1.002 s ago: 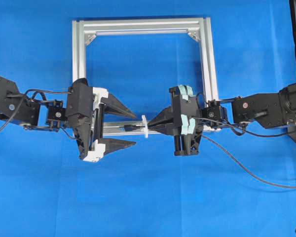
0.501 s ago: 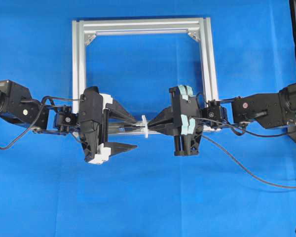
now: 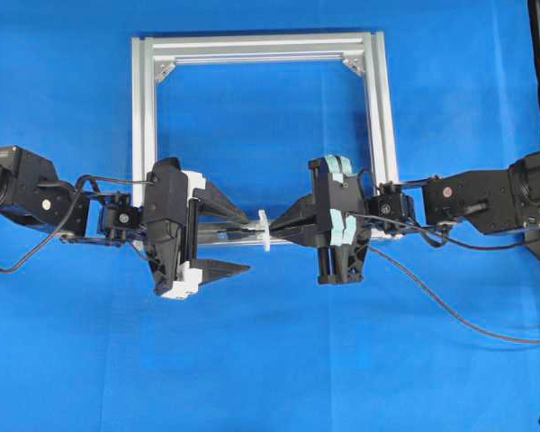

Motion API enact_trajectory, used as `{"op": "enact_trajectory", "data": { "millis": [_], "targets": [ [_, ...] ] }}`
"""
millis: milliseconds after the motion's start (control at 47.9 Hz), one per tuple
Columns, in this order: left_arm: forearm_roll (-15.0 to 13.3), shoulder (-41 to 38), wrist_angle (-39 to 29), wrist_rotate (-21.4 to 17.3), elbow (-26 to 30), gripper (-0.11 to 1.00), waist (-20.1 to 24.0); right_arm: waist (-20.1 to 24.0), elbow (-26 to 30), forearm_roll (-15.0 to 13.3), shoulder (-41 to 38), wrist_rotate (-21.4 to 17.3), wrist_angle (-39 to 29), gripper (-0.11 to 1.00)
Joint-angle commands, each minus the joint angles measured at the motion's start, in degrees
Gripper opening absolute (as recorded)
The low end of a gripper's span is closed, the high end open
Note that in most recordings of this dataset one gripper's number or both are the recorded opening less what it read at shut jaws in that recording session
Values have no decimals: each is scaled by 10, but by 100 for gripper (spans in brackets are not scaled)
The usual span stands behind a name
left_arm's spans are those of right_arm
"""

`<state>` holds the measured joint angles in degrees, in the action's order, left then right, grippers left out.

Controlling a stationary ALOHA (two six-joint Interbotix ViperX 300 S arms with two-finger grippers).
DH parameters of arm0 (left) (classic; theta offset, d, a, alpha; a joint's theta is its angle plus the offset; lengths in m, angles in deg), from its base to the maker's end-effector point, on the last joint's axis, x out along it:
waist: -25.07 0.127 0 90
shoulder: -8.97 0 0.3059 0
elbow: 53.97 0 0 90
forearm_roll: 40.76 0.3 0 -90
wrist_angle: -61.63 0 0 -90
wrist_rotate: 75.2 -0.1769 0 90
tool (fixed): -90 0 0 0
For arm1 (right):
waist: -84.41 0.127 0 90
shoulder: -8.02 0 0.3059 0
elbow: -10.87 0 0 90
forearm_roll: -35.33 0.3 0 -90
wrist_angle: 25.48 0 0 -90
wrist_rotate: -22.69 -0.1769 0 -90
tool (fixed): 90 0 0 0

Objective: Insert the wire through the string loop located in the center.
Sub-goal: 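Close the left gripper on the USB plug beyond the loop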

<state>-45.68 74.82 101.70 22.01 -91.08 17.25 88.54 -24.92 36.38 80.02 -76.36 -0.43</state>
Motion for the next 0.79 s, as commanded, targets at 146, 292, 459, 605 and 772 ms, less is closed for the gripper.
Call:
{"op": "enact_trajectory", "data": {
  "millis": [146,292,459,605,772],
  "targets": [
    [0,8,3,1,8,88,-1,1,11,-1,8,1,7,-2],
    [0,8,4,1,9,88,-1,1,11,-1,7,1,6,-2],
    [0,8,3,1,9,88,-1,1,11,-1,7,1,7,-2],
    [0,8,4,1,9,85,-2,1,11,-1,7,1,7,-2],
    [0,8,3,0,9,69,-4,1,11,-1,7,1,6,-2]
  ]
}}
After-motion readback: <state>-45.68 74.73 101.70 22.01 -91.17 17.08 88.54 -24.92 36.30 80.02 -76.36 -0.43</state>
